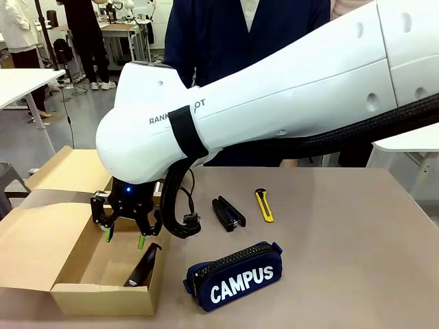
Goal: Place items inside the box.
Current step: Pick up a Pencil pouch or Stapler and place it inside the Mailer Box closest to the robot.
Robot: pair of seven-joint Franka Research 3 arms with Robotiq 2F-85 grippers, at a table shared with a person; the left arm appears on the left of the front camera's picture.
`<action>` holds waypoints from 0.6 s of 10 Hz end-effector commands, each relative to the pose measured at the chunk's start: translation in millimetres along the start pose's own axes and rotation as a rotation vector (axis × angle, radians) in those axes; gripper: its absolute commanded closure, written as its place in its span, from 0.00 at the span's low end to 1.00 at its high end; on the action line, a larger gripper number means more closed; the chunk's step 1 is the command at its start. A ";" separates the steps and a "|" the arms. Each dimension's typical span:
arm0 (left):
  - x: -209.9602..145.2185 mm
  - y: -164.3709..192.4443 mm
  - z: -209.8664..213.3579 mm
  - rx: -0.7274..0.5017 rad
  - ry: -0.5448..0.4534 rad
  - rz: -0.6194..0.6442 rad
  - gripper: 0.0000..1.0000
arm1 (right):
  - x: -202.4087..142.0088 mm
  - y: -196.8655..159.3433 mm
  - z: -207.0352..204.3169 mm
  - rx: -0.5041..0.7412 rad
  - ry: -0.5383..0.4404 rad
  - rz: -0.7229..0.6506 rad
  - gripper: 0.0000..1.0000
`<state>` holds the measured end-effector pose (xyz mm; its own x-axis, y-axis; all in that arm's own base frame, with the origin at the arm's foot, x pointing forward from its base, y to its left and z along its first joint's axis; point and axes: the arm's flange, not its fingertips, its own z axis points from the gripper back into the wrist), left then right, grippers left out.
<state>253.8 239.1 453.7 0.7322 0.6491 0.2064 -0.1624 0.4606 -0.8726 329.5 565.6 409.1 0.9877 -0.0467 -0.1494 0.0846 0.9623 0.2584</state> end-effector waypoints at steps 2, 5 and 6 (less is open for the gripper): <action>-0.1 -0.3 -0.3 -0.022 -0.005 -0.019 0.00 | -10.1 -11.5 6.5 0.011 -0.027 -0.034 0.00; -0.1 -0.3 -0.3 -0.022 -0.005 -0.019 0.00 | -13.2 -24.7 13.3 0.100 0.000 -0.011 0.00; -0.1 -0.3 -0.3 -0.022 -0.005 -0.019 0.00 | -16.9 -41.4 25.4 0.193 0.037 0.034 0.00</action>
<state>253.8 239.1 453.7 0.7323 0.6490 0.2064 -0.1622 0.4606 -0.8726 323.8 552.1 421.5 0.9870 -0.0523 -0.1517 0.1020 0.9344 0.3414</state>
